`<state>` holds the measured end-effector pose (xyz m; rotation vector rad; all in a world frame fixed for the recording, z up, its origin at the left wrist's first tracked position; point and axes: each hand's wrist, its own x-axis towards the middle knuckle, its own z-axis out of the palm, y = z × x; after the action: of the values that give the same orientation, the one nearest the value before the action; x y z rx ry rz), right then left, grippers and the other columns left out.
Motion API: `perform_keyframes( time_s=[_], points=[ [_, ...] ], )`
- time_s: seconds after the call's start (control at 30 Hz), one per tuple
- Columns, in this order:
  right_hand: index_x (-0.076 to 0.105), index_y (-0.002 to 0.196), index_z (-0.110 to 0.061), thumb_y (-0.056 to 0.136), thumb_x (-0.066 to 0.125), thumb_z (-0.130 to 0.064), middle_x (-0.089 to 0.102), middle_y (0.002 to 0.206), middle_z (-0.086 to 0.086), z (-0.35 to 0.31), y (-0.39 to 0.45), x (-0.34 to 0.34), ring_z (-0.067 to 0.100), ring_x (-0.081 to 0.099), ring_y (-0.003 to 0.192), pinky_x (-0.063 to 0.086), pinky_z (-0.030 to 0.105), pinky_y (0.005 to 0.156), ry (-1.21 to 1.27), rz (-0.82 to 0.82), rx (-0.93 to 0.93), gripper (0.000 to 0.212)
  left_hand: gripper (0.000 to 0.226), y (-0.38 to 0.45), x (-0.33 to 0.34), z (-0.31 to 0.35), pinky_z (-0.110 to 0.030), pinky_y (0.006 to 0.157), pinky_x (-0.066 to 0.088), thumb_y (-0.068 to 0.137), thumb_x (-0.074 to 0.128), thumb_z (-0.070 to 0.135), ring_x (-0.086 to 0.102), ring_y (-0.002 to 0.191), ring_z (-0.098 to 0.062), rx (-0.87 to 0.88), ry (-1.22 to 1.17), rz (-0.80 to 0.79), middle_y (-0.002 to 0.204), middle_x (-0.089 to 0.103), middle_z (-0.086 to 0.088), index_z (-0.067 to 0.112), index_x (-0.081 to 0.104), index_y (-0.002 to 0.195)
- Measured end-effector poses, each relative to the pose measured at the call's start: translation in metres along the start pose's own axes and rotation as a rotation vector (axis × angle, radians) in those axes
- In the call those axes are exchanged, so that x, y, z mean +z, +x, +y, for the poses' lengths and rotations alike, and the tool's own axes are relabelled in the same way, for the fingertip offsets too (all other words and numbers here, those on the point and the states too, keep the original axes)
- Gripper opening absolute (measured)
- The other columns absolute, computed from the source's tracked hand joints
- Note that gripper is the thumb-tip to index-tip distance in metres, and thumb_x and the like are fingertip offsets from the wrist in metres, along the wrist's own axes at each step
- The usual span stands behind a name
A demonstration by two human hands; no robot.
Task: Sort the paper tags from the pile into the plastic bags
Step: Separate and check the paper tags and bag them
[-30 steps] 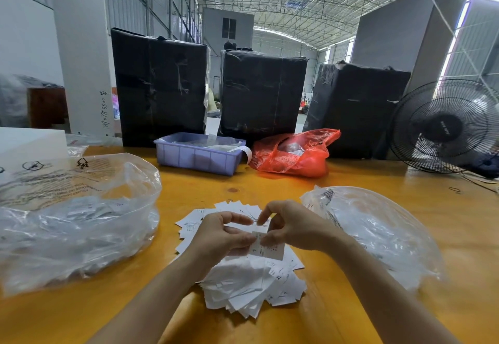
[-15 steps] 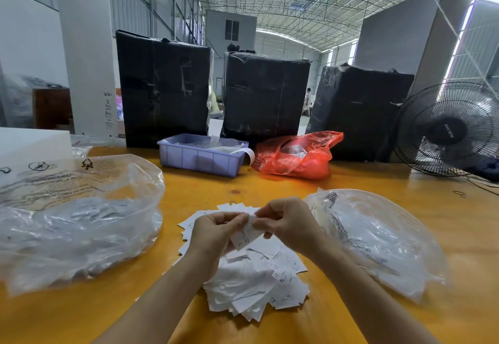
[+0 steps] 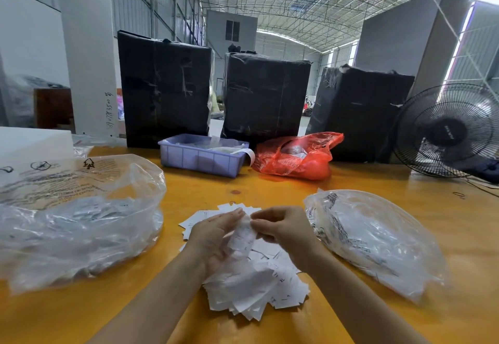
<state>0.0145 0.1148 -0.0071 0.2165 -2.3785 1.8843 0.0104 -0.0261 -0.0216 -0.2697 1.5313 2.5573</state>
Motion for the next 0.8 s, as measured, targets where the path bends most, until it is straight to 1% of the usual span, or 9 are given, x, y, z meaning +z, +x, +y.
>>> perform_keyframes(
  time_s=[0.07, 0.17, 0.33, 0.4, 0.47, 0.53, 0.6, 0.7, 0.8],
  points=[
    [0.069, 0.083, -0.003, 0.080, 0.070, 0.003, 0.066, 0.064, 0.009, -0.001, 0.001, -0.006, 0.009, 0.061, 0.050, 0.047, 0.018, 0.054, 0.102, 0.016, 0.097, 0.006, 0.024, 0.003, -0.004, 0.002, -0.025, 0.046, 0.048, 0.078, 0.074, 0.023, 0.065, 0.064, -0.022, 0.007, 0.158, 0.007, 0.087, 0.070, -0.011, 0.005, 0.068, 0.092],
    [0.068, 0.082, -0.002, 0.080, 0.069, 0.003, 0.065, 0.062, 0.008, -0.001, 0.004, -0.012, 0.011, 0.062, 0.050, 0.049, 0.017, 0.054, 0.181, 0.048, 0.144, 0.005, 0.029, 0.003, -0.010, 0.005, -0.022, 0.045, 0.050, 0.067, 0.080, 0.021, 0.063, 0.053, -0.017, -0.031, 0.309, -0.064, 0.072, 0.069, -0.013, 0.000, 0.071, 0.085],
    [0.066, 0.086, 0.004, 0.080, 0.068, 0.005, 0.067, 0.064, 0.011, -0.013, 0.005, -0.026, 0.012, 0.064, 0.050, 0.050, 0.019, 0.053, 0.126, 0.093, 0.043, 0.006, 0.017, -0.003, -0.010, 0.018, -0.017, 0.040, 0.039, 0.068, 0.079, 0.016, 0.057, 0.042, -0.008, 0.089, 0.524, -0.091, 0.063, 0.070, -0.006, 0.004, 0.073, 0.078],
    [0.068, 0.087, 0.003, 0.081, 0.067, 0.005, 0.069, 0.068, 0.010, -0.022, 0.008, -0.048, 0.014, 0.066, 0.053, 0.053, 0.021, 0.053, -0.067, 0.243, -0.139, 0.006, 0.013, -0.006, -0.013, 0.033, -0.017, 0.041, 0.034, 0.074, 0.077, 0.018, 0.051, 0.039, -0.006, 0.217, 0.623, -0.016, 0.063, 0.070, -0.002, 0.007, 0.072, 0.078],
    [0.071, 0.082, 0.000, 0.081, 0.063, 0.006, 0.069, 0.071, 0.008, -0.024, 0.014, -0.084, 0.019, 0.067, 0.060, 0.056, 0.032, 0.060, -0.494, 0.431, -0.275, 0.010, 0.014, -0.008, -0.026, 0.057, -0.020, 0.044, 0.035, 0.078, 0.074, 0.024, 0.051, 0.041, -0.006, 0.445, 0.730, 0.127, 0.063, 0.069, -0.001, 0.010, 0.071, 0.077],
    [0.072, 0.080, -0.003, 0.080, 0.059, 0.005, 0.070, 0.075, 0.010, -0.016, 0.021, -0.127, 0.026, 0.068, 0.072, 0.056, 0.037, 0.070, -0.912, 0.482, -0.126, 0.015, 0.015, -0.009, -0.052, 0.085, -0.023, 0.049, 0.038, 0.082, 0.070, 0.023, 0.057, 0.049, -0.014, 0.733, 0.863, 0.353, 0.062, 0.067, -0.005, 0.010, 0.071, 0.076],
    [0.070, 0.079, -0.002, 0.082, 0.061, -0.001, 0.070, 0.075, 0.011, -0.001, 0.021, -0.158, 0.025, 0.068, 0.072, 0.057, 0.036, 0.070, -1.115, 0.385, 0.184, 0.009, 0.017, -0.002, -0.093, 0.111, -0.029, 0.055, 0.046, 0.085, 0.067, 0.014, 0.063, 0.058, -0.029, 0.901, 1.001, 0.653, 0.061, 0.067, -0.017, 0.001, 0.072, 0.075],
    [0.048, 0.056, -0.012, 0.083, 0.070, -0.027, 0.050, 0.052, -0.002, 0.024, 0.019, -0.172, 0.012, 0.049, 0.049, 0.038, 0.021, 0.048, -1.270, 0.227, 0.377, 0.038, 0.026, 0.020, -0.152, 0.133, -0.055, 0.060, 0.051, 0.075, 0.063, 0.009, 0.061, 0.068, -0.052, 0.731, 1.088, 0.947, 0.064, 0.056, -0.040, -0.014, 0.058, 0.066],
    [0.036, 0.054, -0.016, 0.078, 0.074, -0.042, 0.036, 0.049, -0.004, 0.040, 0.016, -0.170, 0.011, 0.032, 0.043, 0.023, 0.023, 0.045, -1.301, 0.194, 0.418, 0.052, 0.018, 0.041, -0.183, 0.130, -0.060, 0.068, 0.049, 0.077, 0.059, -0.007, 0.058, 0.080, -0.057, 0.443, 1.135, 0.959, 0.076, 0.056, -0.044, -0.024, 0.054, 0.073]
  ],
)
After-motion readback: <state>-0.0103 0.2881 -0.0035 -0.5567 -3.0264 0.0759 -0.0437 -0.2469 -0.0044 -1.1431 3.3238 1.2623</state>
